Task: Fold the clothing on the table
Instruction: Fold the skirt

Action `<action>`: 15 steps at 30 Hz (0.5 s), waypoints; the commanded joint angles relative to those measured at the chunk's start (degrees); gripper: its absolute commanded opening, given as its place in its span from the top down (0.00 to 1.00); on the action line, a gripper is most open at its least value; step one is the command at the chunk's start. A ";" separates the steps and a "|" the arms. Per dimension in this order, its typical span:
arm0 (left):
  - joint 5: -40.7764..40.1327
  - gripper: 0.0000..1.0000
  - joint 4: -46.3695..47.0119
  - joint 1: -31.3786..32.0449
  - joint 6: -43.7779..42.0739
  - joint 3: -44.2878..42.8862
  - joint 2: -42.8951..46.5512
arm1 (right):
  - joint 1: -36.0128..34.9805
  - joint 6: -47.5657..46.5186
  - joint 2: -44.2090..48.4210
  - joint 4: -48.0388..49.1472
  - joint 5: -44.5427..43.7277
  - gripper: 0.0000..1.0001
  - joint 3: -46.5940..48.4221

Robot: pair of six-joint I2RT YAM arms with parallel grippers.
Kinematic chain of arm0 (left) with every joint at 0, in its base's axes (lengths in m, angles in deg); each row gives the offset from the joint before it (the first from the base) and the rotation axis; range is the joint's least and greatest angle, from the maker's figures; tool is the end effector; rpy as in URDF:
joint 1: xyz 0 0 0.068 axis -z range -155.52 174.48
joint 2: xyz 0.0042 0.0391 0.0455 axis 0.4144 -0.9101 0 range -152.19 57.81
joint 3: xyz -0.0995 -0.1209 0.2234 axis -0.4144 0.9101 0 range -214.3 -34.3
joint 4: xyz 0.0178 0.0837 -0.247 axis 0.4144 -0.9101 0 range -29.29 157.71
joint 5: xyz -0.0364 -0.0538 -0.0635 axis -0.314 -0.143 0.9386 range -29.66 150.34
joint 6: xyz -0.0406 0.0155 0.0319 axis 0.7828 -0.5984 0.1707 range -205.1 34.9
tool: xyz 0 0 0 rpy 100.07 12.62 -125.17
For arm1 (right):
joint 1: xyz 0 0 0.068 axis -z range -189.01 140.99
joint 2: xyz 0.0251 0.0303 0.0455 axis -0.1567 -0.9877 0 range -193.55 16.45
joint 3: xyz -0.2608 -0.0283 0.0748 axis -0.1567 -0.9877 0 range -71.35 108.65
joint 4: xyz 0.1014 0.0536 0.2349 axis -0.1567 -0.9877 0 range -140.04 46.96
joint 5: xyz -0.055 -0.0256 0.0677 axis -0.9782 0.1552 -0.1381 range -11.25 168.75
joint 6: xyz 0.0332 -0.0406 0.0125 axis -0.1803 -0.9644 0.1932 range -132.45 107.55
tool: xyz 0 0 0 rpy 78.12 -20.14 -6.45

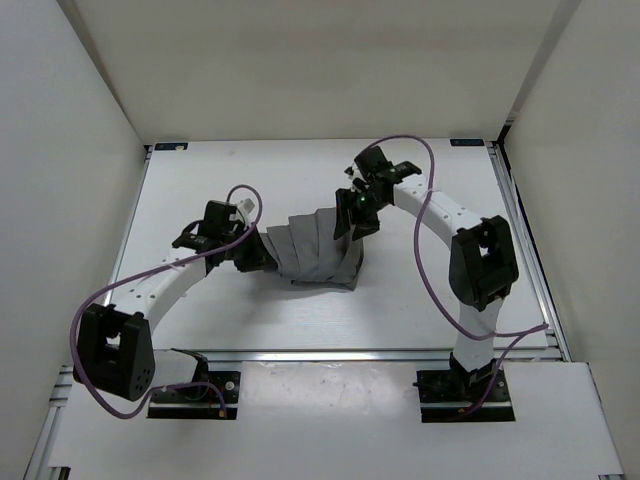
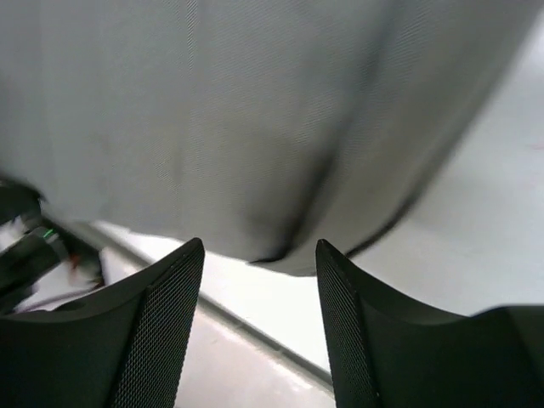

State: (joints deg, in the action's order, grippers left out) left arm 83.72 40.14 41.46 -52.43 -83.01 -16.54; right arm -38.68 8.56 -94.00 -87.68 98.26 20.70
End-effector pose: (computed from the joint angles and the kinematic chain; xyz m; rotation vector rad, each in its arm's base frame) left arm 0.2440 -0.0893 0.2304 -0.1775 2.5980 -0.8504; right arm 0.3525 0.2144 0.2446 -0.3232 2.7569 0.7155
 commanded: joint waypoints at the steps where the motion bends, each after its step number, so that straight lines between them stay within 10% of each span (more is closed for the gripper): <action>1: 1.59 0.93 2.26 2.62 2.40 2.39 3.32 | -0.30 -3.26 -0.72 -5.19 -14.22 0.38 7.69; 15: 0.79 0.94 1.29 1.66 3.37 6.95 6.49 | -0.21 -2.82 -13.29 -1.06 -11.00 0.39 11.31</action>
State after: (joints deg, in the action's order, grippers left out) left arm 84.46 41.23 43.55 -49.22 -77.76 -12.03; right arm -38.82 6.35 -104.56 -90.39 85.16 30.54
